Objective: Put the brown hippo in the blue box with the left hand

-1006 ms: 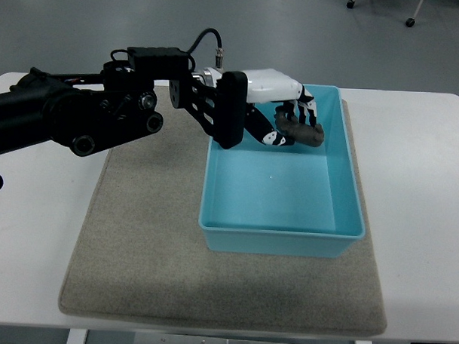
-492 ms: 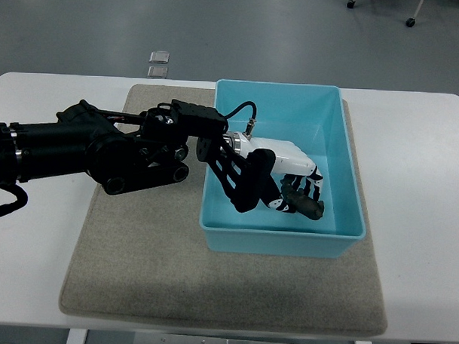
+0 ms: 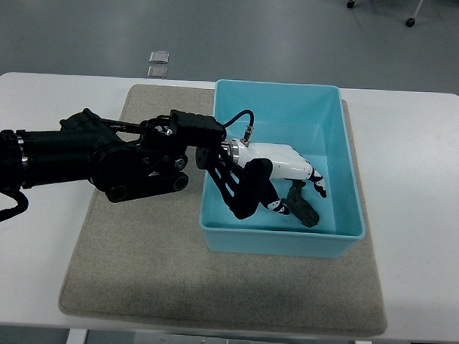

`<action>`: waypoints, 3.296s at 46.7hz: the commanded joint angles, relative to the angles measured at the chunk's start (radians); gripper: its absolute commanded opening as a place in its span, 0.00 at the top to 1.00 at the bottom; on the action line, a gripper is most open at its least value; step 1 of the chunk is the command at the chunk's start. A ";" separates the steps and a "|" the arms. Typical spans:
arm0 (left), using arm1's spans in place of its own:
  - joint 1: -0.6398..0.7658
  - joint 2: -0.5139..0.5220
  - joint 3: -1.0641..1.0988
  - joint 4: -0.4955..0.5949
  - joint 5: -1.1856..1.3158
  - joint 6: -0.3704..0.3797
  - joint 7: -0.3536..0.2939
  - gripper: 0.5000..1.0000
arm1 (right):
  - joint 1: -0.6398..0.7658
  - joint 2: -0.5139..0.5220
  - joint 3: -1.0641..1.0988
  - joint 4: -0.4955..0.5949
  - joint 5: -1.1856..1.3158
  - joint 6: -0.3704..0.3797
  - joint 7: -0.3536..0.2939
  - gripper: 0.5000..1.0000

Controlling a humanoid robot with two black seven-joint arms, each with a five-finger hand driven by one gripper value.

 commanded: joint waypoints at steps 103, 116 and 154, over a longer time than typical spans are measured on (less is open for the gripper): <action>0.290 0.091 -0.679 0.586 -1.371 -0.135 -0.035 0.00 | 0.000 0.000 0.000 0.000 0.000 0.000 0.000 0.13; 0.321 0.088 -0.704 0.584 -1.367 -0.134 -0.048 0.00 | 0.000 0.000 0.000 0.000 0.000 0.000 0.000 0.13; 0.349 0.057 -0.781 0.584 -1.371 -0.088 -0.051 0.00 | 0.000 0.000 0.002 0.000 0.000 -0.002 0.001 0.13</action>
